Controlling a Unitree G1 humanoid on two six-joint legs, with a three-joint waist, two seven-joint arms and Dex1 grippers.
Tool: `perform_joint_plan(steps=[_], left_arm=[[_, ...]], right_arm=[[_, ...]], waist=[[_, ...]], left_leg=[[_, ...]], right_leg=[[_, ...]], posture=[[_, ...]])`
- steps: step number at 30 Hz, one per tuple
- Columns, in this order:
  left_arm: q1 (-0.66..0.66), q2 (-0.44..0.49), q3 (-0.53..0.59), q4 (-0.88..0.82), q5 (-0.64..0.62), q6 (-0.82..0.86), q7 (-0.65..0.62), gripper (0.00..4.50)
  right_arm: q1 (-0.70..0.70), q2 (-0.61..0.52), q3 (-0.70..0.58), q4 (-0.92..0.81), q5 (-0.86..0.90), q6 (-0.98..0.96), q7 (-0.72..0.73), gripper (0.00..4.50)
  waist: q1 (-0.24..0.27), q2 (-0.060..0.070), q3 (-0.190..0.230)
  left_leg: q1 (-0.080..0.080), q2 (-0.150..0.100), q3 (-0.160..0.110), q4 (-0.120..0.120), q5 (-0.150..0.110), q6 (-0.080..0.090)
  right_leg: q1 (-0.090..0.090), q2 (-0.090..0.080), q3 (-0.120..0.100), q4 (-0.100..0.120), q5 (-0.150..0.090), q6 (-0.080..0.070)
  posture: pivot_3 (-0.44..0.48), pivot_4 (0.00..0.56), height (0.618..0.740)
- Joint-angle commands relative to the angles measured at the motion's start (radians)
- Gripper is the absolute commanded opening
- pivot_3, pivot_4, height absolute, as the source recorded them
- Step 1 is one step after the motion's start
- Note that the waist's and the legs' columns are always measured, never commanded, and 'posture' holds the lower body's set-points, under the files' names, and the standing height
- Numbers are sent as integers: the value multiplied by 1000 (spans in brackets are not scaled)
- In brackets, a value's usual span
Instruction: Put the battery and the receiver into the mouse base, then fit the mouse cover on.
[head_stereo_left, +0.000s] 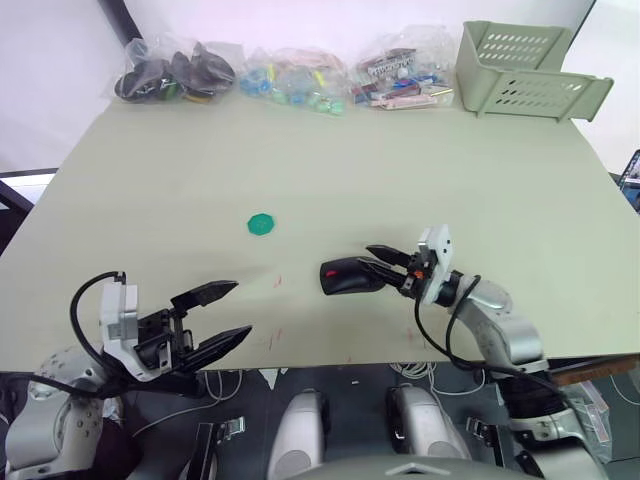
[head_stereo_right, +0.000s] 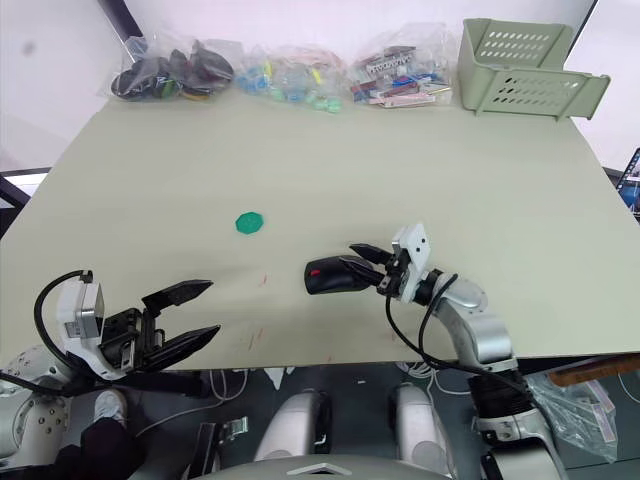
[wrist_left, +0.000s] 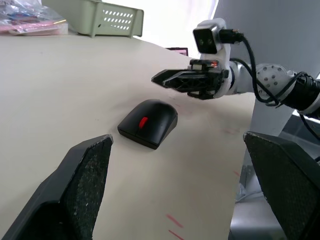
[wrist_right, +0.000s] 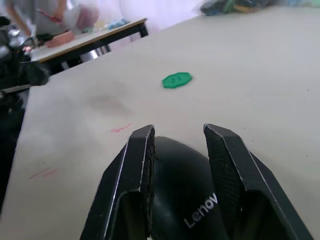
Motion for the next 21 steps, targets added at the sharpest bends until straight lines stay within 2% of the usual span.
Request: perform_joint_plan(steps=[1,4,8,9,14,18,19,21], left_arm=[[-4,16,13,10,-6,0,-17,4500],[-4,21,8,16,-5,4,-23,4500],[-9,24,8,25,-10,18,-19,4500],[-13,20,9,30,-11,31,3,4500],[-37,-17,26,24,-45,112,138,4500],[-24,-24,33,19,-5,119,213,4500],[-18,-23,35,21,2,119,227,4500],[-9,-23,40,22,2,128,247,4500]], right_arm=[[7,-5,50,73,-82,-67,-35,1641],[35,-22,122,187,-163,-136,-28,1641],[40,-1,54,159,-85,-173,-32,1641],[35,-13,30,115,-64,-173,-32,1641],[56,-116,-75,-127,69,-89,-10,1641],[156,-259,-182,-286,152,35,-5,1641],[191,-305,-212,-307,153,43,2,2027],[238,-365,-253,-338,168,61,12,2439]], waist=[[0,0,0],[-5,-3,-3],[-4,-6,-6],[-3,-6,-6],[5,0,-1],[10,-1,-1],[10,-1,-1],[10,-1,-1]], left_leg=[[0,0,0,0,0,0],[2,0,1,0,0,0],[13,3,0,-2,0,0],[19,5,0,-4,0,0],[17,6,-3,-4,0,0],[13,3,-3,-5,-1,-1],[13,1,-2,-6,-1,-1],[13,0,-1,-6,-1,-2]], right_leg=[[0,0,0,0,0,0],[1,0,1,0,0,0],[11,2,0,0,-4,-2],[15,1,0,0,-6,-3],[14,-1,1,0,-7,-3],[13,-3,0,-3,-5,-6],[14,-3,-1,-3,-5,-5],[14,-3,-1,-4,-5,-5]], posture=[[0,150,740],[0,150,740],[0,150,740],[0,150,740],[0,150,740],[0,150,740],[0,150,740],[0,150,740]])
